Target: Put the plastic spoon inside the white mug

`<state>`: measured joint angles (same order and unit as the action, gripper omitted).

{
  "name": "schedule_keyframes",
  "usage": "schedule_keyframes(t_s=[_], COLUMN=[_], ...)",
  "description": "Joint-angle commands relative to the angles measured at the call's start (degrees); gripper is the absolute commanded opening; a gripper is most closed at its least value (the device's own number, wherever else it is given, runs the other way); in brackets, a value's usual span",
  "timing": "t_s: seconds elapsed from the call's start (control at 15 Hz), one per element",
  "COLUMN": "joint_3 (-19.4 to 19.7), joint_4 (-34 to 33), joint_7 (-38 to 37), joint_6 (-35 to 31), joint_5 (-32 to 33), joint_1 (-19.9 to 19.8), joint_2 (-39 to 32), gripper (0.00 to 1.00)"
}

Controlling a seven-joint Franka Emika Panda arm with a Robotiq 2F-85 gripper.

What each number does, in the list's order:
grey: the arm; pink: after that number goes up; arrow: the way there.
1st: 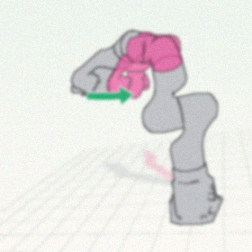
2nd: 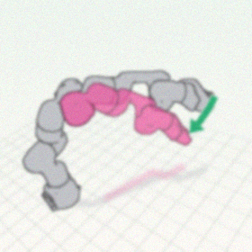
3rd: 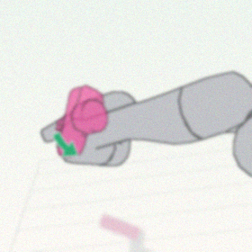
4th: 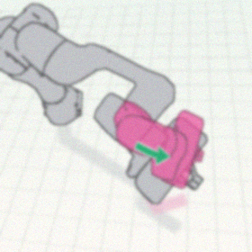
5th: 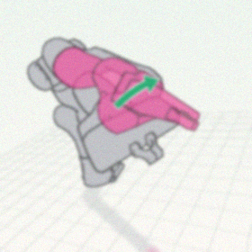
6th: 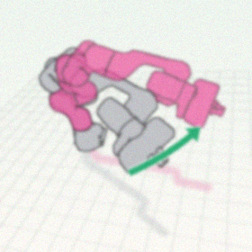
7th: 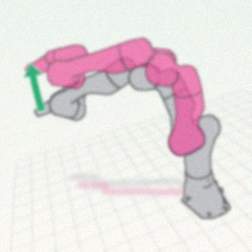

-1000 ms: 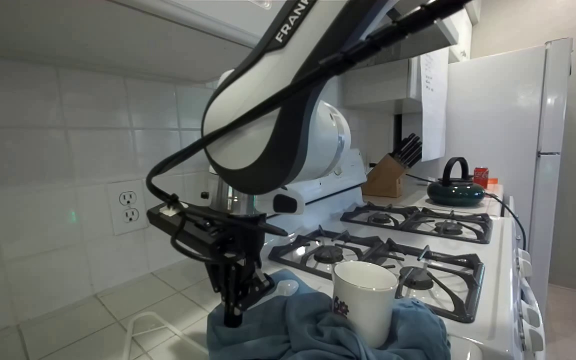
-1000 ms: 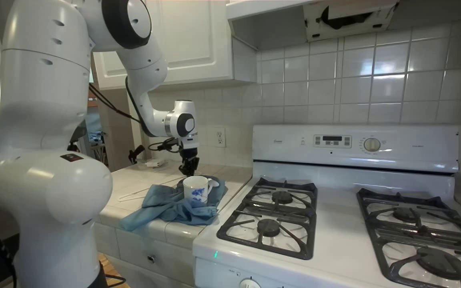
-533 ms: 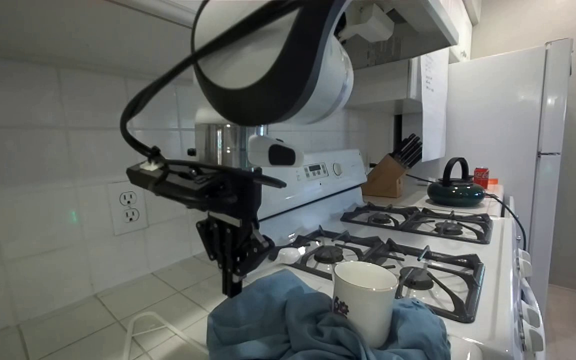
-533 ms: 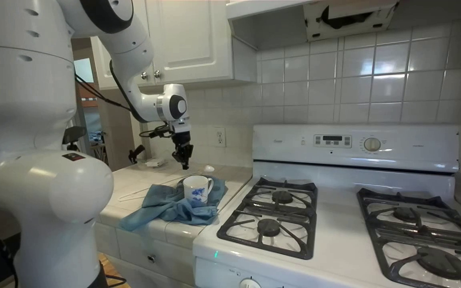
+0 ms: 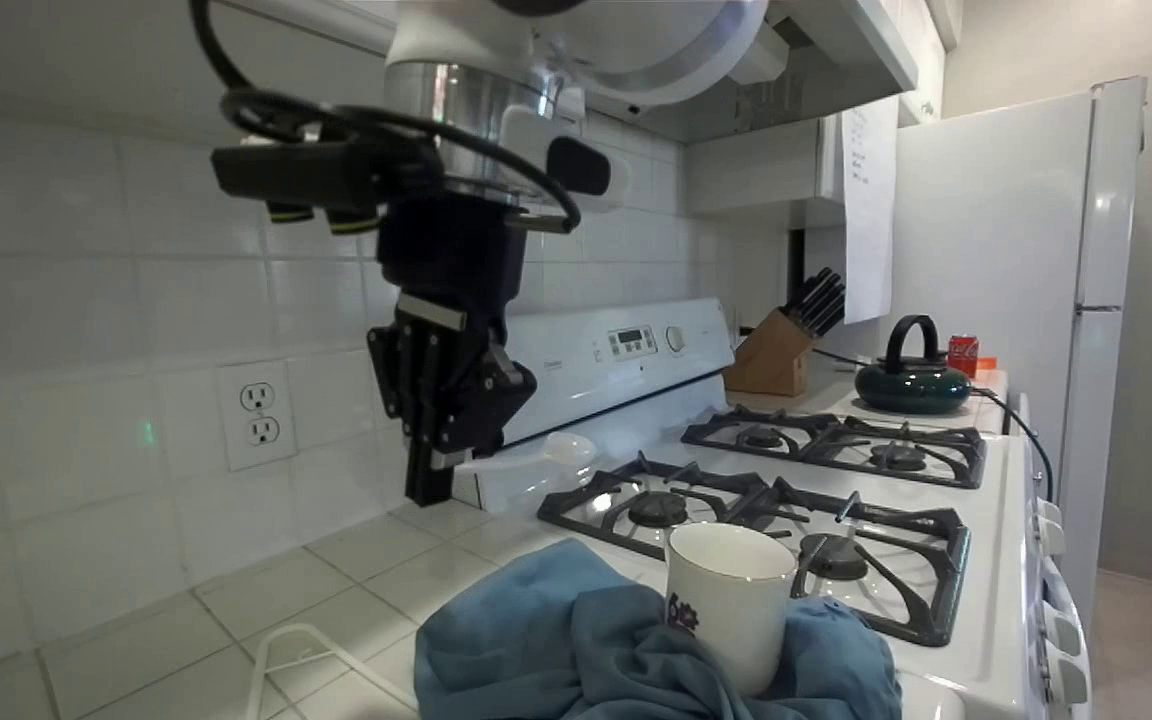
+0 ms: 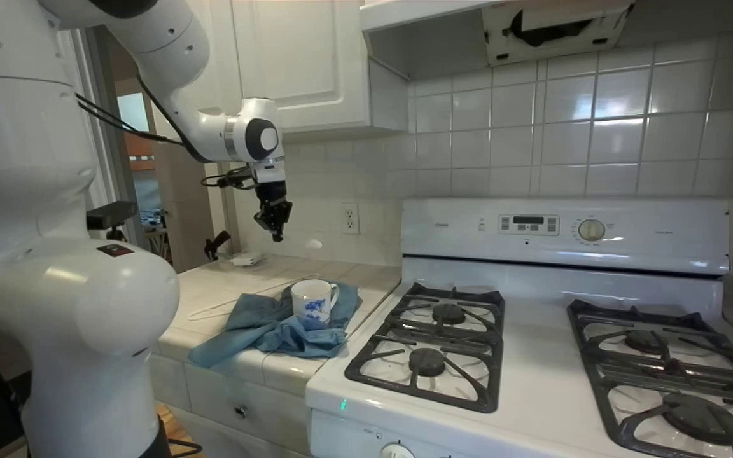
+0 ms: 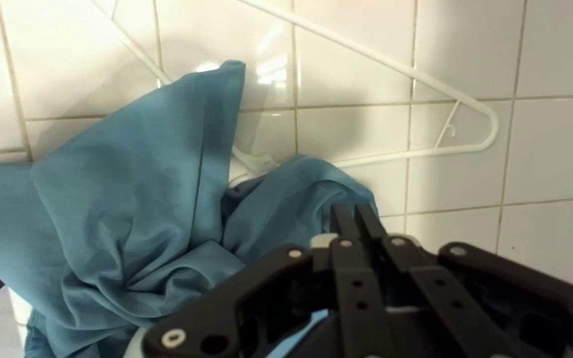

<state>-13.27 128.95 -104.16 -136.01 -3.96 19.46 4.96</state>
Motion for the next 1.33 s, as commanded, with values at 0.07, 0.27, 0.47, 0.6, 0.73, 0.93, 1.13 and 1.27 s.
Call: schedule_keyframes(t_s=[0.07, 0.27, 0.47, 0.6, 0.73, 0.93, 1.13, 1.27], joint_3=[-1.11, -0.06, 0.91, 2.2, 3.39, 5.83, 8.17, 10.36], joint_4=[8.72, 15.41, 22.28, 26.59, 30.14, 29.09, 29.78, 29.71], joint_7=[4.01, 9.12, 13.39, 16.4, 18.52, 24.6, 31.44, 37.88], joint_6=[-3.76, -9.27, -15.05, -18.53, -21.0, -25.79, -30.6, -33.09], joint_5=[-8.99, -17.63, -25.26, -29.59, -33.0, -38.07, -43.82, -50.26], joint_1=[-1.08, -0.03, 0.75, 1.68, 2.42, 3.53, 5.79, 8.37], joint_2=[11.11, 17.84, 24.4, 28.13, 31.19, 29.48, 29.27, 28.7], gripper=[0.01, 0.01, 0.01, 0.01, 0.01, 0.01, 0.01, 0.01])
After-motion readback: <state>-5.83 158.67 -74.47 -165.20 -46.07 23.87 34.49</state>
